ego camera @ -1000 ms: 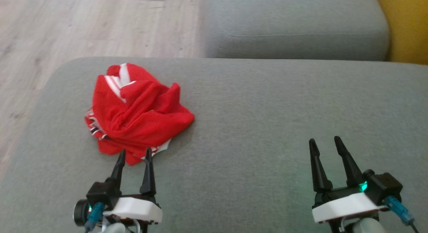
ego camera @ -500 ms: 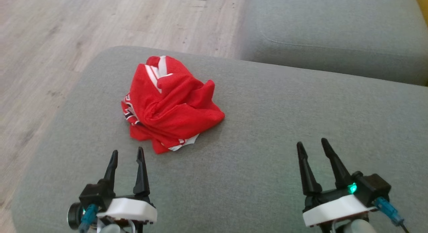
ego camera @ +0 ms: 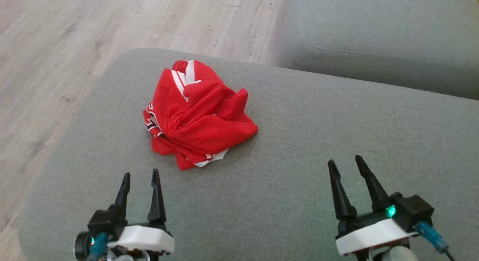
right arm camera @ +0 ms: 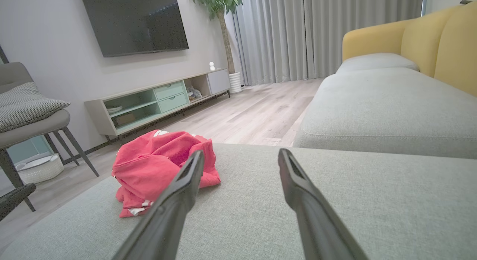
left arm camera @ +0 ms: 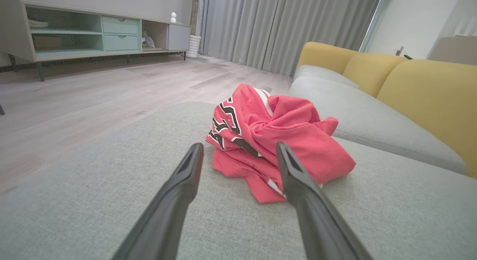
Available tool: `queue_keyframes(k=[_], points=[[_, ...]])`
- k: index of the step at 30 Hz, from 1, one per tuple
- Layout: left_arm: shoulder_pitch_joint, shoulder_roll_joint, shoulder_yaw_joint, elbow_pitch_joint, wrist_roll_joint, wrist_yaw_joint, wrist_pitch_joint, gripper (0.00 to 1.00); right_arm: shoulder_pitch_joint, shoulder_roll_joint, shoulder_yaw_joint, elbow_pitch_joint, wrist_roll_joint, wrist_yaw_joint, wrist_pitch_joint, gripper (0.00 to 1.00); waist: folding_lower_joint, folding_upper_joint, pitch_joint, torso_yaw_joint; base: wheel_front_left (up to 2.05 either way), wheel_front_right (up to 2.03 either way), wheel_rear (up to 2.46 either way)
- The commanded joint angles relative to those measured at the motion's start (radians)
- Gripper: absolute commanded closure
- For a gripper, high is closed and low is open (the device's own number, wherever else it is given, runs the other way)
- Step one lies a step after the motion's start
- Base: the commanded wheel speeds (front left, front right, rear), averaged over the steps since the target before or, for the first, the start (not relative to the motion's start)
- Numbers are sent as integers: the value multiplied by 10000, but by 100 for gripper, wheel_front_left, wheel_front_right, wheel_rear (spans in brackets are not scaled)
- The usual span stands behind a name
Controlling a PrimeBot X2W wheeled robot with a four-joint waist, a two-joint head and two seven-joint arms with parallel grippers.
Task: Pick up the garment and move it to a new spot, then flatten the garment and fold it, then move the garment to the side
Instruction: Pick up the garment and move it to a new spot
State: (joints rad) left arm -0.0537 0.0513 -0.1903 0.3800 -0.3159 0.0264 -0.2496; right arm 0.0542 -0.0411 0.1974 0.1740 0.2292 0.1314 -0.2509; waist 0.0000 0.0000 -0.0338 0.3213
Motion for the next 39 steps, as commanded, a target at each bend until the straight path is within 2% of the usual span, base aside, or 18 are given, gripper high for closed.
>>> queue_keyframes(k=[1, 6, 9, 13, 16, 23, 28, 29, 30, 31, 39], points=[[-535, -3, 323, -298, 171, -78, -122, 0, -401, -91, 331, -306, 75, -7, -109, 0, 0, 0, 82, -125, 0, 0, 0], [-1200, 212, 155, -99, 478, -324, -122, 0, -515, -91, 257, -332, 61, -7, -109, 0, 0, 0, 321, -436, 0, 0, 0], [-2120, 475, -156, 153, 704, -673, 267, 0, -634, -91, 133, -408, 124, -7, -109, 0, 0, 0, 689, -693, 0, 0, 0], [-3502, 960, -880, 609, 1064, -1206, 1618, 0, -843, -91, 165, -526, 115, -7, -109, 0, 0, 0, 1233, -1120, 0, 0, 0], [-4394, 1274, -1373, 1045, 1133, -1416, 2902, 0, -1002, -91, 53, -612, 164, -7, -109, 0, 0, 0, 1592, -1421, 0, 0, 0], [-5452, 1969, -1912, 2150, 1005, -1532, 5017, 0, -1339, -91, 83, -700, 257, -7, -109, 0, 0, 0, 2146, -2101, 0, 0, 0], [-5507, 2302, -2043, 2673, 1192, -1415, 5014, 0, -1292, -91, 57, -666, 389, -7, -109, 0, 0, 0, 2106, -2344, 0, 0, 0], [-5478, 2292, -2072, 2782, 1120, -1433, 5026, 4, -1269, -91, 61, -654, 400, -7, -109, 0, 0, 0, 2078, -2369, 0, 0, 0], [-5462, 2295, -2126, 2877, 1074, -1453, 5041, 74, -1249, -91, 67, -635, 405, -7, -109, 0, 0, 0, 2032, -2392, 0, 0, 0], [-5459, 2324, -2213, 2925, 1075, -1471, 5001, 100, -1236, -91, 64, -616, 402, -7, -109, 0, 0, 0, 1995, -2412, 0, 0, 0], [-5620, 2242, -2103, 2167, 703, -1498, 3207, 100, -1201, -91, -63, -532, 394, -7, -109, 0, 0, 0, 1615, -2498, 0, 0, 0]])
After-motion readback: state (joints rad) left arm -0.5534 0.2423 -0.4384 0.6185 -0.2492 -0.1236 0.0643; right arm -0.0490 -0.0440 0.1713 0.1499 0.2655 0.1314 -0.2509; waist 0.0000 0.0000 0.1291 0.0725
